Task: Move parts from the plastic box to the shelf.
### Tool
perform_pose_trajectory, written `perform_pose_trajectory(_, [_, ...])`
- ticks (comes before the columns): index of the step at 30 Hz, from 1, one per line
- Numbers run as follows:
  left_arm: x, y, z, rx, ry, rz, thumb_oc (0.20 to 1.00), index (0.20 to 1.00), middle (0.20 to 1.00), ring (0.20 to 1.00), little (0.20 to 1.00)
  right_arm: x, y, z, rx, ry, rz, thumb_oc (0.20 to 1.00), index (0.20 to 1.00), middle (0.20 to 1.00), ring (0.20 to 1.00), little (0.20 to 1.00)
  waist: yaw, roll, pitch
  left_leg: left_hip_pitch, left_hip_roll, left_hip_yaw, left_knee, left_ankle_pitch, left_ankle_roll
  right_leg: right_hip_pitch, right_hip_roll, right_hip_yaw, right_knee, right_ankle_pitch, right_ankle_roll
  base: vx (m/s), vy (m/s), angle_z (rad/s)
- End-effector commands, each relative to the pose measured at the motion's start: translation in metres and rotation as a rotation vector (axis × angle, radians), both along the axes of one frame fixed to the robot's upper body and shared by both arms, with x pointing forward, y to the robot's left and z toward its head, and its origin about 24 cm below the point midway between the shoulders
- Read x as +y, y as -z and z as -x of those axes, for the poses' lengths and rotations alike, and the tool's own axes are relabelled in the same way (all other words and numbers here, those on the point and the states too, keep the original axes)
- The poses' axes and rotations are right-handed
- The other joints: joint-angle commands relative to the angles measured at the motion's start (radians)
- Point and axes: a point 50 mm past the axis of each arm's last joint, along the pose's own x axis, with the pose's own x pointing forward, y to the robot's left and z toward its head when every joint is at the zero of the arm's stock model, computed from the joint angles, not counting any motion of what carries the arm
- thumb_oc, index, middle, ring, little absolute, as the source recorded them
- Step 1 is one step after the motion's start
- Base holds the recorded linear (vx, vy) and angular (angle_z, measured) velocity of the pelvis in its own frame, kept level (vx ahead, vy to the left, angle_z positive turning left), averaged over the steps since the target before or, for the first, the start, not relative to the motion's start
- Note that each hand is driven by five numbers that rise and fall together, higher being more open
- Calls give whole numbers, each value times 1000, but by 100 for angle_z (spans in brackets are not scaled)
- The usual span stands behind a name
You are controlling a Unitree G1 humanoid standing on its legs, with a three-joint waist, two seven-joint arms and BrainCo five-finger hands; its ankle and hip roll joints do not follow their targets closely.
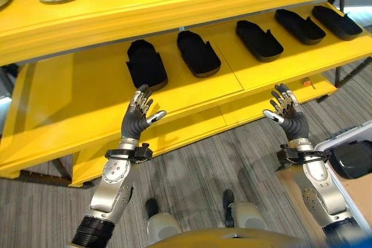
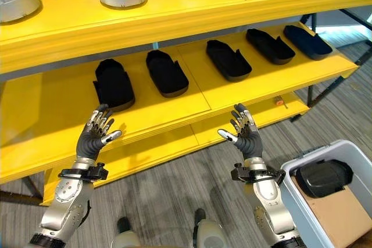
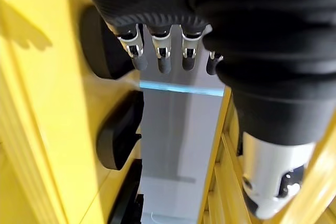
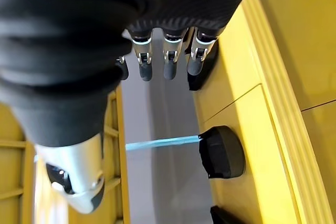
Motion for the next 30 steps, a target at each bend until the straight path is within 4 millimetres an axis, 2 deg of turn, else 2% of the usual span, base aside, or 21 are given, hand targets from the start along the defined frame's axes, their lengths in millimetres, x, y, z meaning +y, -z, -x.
perform_pose_trajectory(1, [14,-14,3,-78,-32,-53,1000,1000,1000,1000,1000,0,-19,0,-120,7,0,1000,1000,1000,1000,1000,28,-68,-26,-84,-199,-204,1,-17,-76,165,-8,29,-229,57,17,42,-43,-37])
perform_pose_trajectory(4, [12,-11,5,-68,-20,-67,1000,1000,1000,1000,1000,1,-13,0,-92,-14,-10,1000,1000,1000,1000,1000,38,-72,-54,-63,-354,-268,-40,-78,-21,167,16,41,-264,93,18,62,-21,-56])
perform_pose_trajectory(5, [12,-11,5,-68,-20,-67,1000,1000,1000,1000,1000,1,-13,0,-91,-14,-10,1000,1000,1000,1000,1000,37,-73,-53,-59,-356,-268,-41,-80,-18,172,14,40,-268,92,20,53,7,-69])
perform_pose_trajectory(7, [10,-12,4,-72,-10,-77,1000,1000,1000,1000,1000,4,-10,-1,-80,-33,-21,1000,1000,1000,1000,1000,43,-73,-64,-60,-432,-322,-57,-82,5,165,36,56,-288,113,18,31,5,-64])
perform_pose_trajectory(8, [6,-10,3,-64,4,-68,1000,1000,1000,1000,1000,15,-7,-4,-62,-76,-93,1000,1000,1000,1000,1000,43,-75,-76,-51,-467,-384,-63,-89,26,152,72,106,-310,120,19,44,29,-40])
perform_pose_trajectory(12, [1,-13,2,-79,31,-56,1000,1000,1000,1000,1000,17,-8,-3,-63,-87,-117,1000,1000,1000,1000,1000,32,-89,-99,-23,-455,-353,-93,-90,34,156,73,123,-310,118,21,82,66,-35])
perform_pose_trajectory(16, [3,-18,0,-103,26,-86,1000,1000,1000,1000,1000,23,-11,-10,-72,-108,-117,1000,1000,1000,1000,1000,26,-91,-85,0,-454,-284,-82,-122,49,163,64,176,-304,136,30,78,77,-43])
perform_pose_trajectory(18, [3,-18,0,-103,25,-86,1000,1000,1000,1000,1000,23,-11,-10,-72,-108,-117,1000,1000,1000,1000,1000,30,-92,-83,1,-453,-280,-81,-124,50,164,64,180,-304,136,30,32,51,-65])
perform_pose_trajectory(21, [4,-24,-4,-129,21,-103,1000,1000,1000,1000,1000,29,-12,-15,-76,-124,-126,1000,1000,1000,1000,1000,15,-81,-62,8,-445,-217,-52,-154,63,129,67,233,-231,124,33,32,97,-48])
perform_pose_trajectory(23, [5,-25,-6,-137,15,-107,1000,1000,1000,1000,1000,35,-14,-17,-82,-141,-129,1000,1000,1000,1000,1000,16,-76,-45,7,-436,-185,-35,-169,70,97,71,240,-172,111,40,0,73,-58])
perform_pose_trajectory(24, [6,-29,-7,-149,-1,-104,1000,1000,1000,1000,1000,39,-15,-17,-85,-152,-132,1000,1000,1000,1000,1000,30,-67,-27,11,-422,-159,-24,-189,77,74,58,192,-91,73,51,3,60,-75])
perform_pose_trajectory(25, [8,-28,-7,-147,-5,-108,1000,1000,1000,1000,1000,40,-14,-17,-83,-155,-130,1000,1000,1000,1000,1000,32,-64,-23,16,-416,-145,-28,-190,75,50,47,167,-62,80,63,59,63,-125])
perform_pose_trajectory(26, [8,-28,-8,-144,-9,-112,1000,1000,1000,1000,1000,44,-14,-18,-84,-163,-128,1000,1000,1000,1000,1000,36,-56,-10,45,-399,-99,-40,-202,72,10,-16,64,-16,108,95,58,37,-118])
perform_pose_trajectory(27, [8,-28,-8,-144,-9,-111,1000,1000,1000,1000,1000,44,-14,-18,-84,-163,-128,1000,1000,1000,1000,1000,36,-56,-8,48,-399,-99,-42,-201,72,11,-16,65,-14,106,95,73,18,-93])
perform_pose_trajectory(28, [8,-28,-7,-144,-11,-110,1000,1000,1000,1000,1000,47,-14,-20,-82,-166,-124,1000,1000,1000,1000,1000,37,-50,-1,65,-387,-67,-51,-209,66,-9,-66,6,-29,137,103,82,-55,-83])
perform_pose_trajectory(29, [10,-26,-4,-134,-17,-97,1000,1000,1000,1000,1000,49,-17,-23,-90,-172,-111,1000,1000,1000,1000,1000,37,-33,15,98,-355,-24,-68,-222,49,-51,-130,-68,-85,173,105,76,-57,-101])
perform_pose_trajectory(30, [10,-26,-4,-135,-17,-97,1000,1000,1000,1000,1000,49,-17,-23,-91,-173,-111,1000,1000,1000,1000,1000,38,-33,15,97,-355,-22,-70,-219,49,-50,-129,-67,-92,179,104,113,-85,-105])
